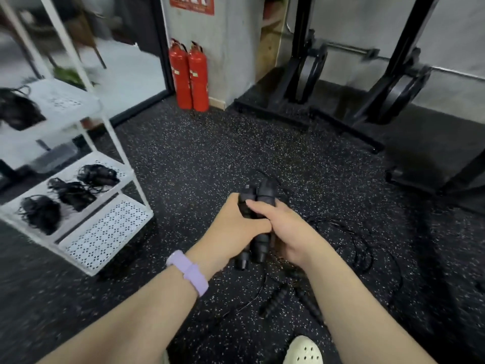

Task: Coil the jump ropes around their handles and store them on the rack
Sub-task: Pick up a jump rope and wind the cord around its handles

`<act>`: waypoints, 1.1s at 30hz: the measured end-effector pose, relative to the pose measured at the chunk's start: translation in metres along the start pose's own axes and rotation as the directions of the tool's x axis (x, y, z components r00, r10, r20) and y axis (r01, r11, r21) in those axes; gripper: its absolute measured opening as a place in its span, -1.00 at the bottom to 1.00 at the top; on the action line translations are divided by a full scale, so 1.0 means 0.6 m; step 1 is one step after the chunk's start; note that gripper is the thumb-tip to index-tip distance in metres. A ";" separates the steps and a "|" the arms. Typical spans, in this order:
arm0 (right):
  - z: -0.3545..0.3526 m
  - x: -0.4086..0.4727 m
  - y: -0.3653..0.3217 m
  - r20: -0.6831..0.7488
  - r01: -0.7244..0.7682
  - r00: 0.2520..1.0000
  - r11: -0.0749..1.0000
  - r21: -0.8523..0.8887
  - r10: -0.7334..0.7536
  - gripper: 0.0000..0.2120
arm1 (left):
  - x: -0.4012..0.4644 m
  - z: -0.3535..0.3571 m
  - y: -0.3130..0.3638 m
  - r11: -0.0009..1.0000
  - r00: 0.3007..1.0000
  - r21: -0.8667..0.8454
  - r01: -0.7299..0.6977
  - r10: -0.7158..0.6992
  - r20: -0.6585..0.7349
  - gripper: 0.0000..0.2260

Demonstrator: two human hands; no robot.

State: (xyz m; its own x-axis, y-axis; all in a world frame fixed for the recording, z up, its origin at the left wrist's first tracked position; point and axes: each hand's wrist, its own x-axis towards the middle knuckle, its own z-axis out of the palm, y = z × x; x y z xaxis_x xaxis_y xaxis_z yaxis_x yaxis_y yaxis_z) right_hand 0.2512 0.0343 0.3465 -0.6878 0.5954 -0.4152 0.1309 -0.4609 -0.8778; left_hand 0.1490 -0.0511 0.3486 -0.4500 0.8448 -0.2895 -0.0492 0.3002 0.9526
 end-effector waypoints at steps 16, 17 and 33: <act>0.029 0.006 0.036 0.120 -0.137 0.987 0.944 0.299 0.105 -0.50 | 0.014 -0.033 -0.018 0.969 0.998 -0.242 0.039 -0.027 0.053 -0.55; 0.024 0.012 0.037 0.140 -0.151 0.984 0.942 0.301 0.113 -0.48 | 0.020 -0.031 -0.019 0.956 0.996 -0.284 0.077 -0.063 0.057 -0.54; -0.037 0.040 0.039 0.245 -0.176 0.963 0.951 0.254 0.113 -0.61 | 0.062 -0.051 -0.043 0.902 0.990 0.408 -0.139 0.121 0.069 -0.48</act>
State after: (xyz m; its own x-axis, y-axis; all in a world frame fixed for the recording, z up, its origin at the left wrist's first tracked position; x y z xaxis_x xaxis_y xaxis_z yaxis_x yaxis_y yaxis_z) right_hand 0.2535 0.0524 0.3107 -0.8225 0.3602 -0.4402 0.0642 -0.7102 -0.7011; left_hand 0.1062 -0.0409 0.3162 -0.3899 0.9036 -0.1776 0.3821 0.3342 0.8616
